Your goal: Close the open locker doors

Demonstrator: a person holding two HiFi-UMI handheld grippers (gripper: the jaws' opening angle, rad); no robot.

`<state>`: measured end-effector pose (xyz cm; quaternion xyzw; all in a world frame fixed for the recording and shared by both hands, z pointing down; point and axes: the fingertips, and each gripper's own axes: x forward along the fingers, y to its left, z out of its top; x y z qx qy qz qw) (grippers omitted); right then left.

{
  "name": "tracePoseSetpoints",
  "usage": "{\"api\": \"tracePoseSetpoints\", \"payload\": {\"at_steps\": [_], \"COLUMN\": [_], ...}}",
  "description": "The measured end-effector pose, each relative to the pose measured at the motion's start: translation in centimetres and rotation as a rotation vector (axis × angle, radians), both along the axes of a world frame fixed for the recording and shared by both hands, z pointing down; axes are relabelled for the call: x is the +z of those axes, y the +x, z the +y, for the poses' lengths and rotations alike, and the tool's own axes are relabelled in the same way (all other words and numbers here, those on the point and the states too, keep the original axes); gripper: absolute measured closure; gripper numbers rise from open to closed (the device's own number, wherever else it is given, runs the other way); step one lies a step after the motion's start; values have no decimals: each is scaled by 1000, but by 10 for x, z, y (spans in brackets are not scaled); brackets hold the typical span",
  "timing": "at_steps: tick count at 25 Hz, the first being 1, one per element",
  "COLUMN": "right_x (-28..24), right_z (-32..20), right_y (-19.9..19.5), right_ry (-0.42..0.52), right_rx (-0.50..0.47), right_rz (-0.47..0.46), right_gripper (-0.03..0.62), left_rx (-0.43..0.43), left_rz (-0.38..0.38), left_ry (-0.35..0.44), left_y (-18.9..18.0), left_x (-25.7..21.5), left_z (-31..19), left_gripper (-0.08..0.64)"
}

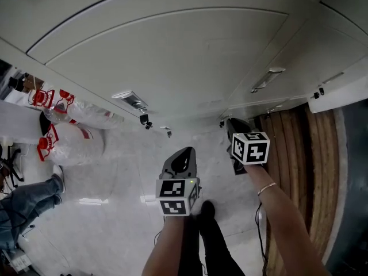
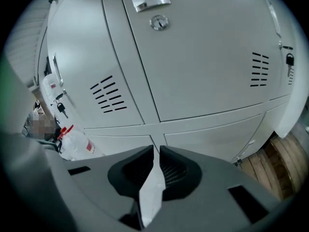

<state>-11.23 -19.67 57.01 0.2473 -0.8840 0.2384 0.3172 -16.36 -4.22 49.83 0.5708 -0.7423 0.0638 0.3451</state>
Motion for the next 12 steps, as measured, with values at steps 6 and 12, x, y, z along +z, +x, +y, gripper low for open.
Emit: {"api": "tracePoseSetpoints", "payload": {"at_steps": [6, 12], "right_x": [-28, -61], "right_z": [29, 60], "right_y": [18, 34], "right_ry": [-15, 8], "right_rx": [20, 8], "right_rz": [-45, -74], "right_gripper": [571, 578], "left_rx": [7, 19], "left_rz": [-15, -27], "left_ry": [-5, -1], "left_y": [6, 18], "left_x": [-12, -30], "left_z": [13, 34], "left_gripper": [540, 540]}}
